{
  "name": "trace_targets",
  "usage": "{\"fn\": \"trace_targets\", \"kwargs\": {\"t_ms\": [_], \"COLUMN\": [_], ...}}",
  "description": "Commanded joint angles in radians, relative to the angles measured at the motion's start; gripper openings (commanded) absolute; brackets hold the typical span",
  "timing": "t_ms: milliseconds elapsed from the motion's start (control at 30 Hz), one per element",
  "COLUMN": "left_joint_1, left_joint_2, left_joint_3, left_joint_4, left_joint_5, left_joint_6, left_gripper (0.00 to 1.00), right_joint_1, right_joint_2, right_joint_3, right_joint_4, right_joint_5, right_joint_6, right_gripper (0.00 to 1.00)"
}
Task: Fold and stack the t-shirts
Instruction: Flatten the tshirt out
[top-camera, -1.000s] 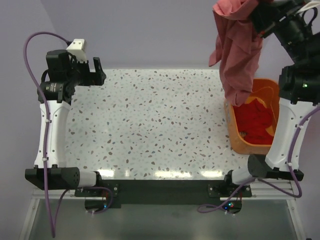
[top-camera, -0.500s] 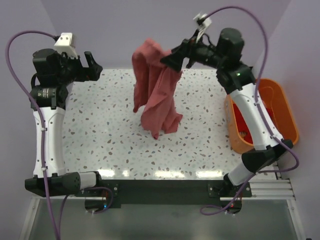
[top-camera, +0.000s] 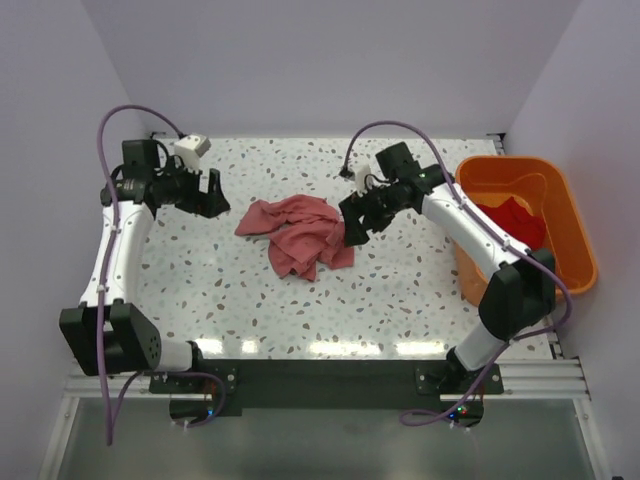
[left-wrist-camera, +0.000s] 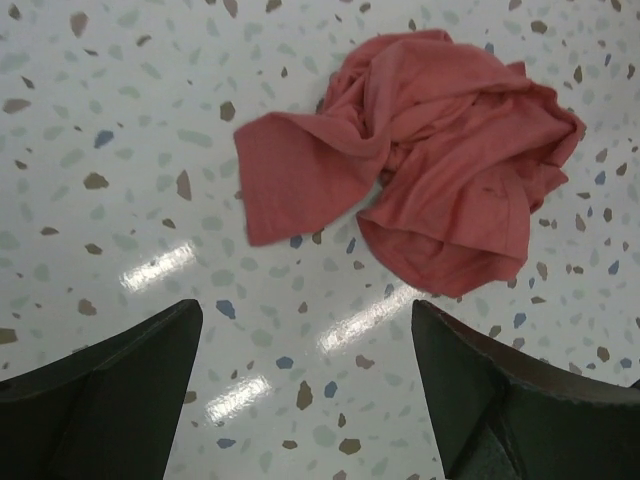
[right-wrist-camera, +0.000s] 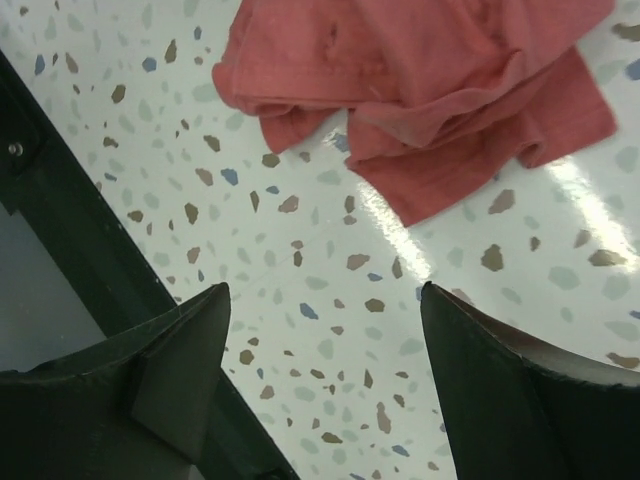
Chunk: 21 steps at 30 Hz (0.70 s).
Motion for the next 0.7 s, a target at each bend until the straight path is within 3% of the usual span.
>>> {"fn": "trace_targets", "kwargs": {"t_ms": [0,233,433,667], "left_joint_1": [-0.027,-0.096,-0.099,-0.108], "left_joint_2": [0.046,0.26,0.455,0.555], "left_joint_3": [-0.092,-0.088,0.036,0.076], "left_joint_4": [0.079,0.237,0.31,0.396], "left_joint_5": [0.028,-0.052,-0.062,-0.095], "left_joint_6": [0.073,-0.01,-0.062,-0.067], "left_gripper": [0.88,0.82,0.8,0.82], "right_joint_1": [0.076,0.141,0.133,0.089], "right_joint_2": [0.008,0.098,0.172,0.302], "right_joint_3": [-0.047,-0.104,-0.053,0.027], "right_joint_4": [0.065,0.226,0.254,0.327], "right_joint_5": [0.0,0.121,0.236,0.212], "right_joint_6": [0.004,0.159,0.239,0.296], "right_gripper": [0.8,0.77,0.77,0.77]}}
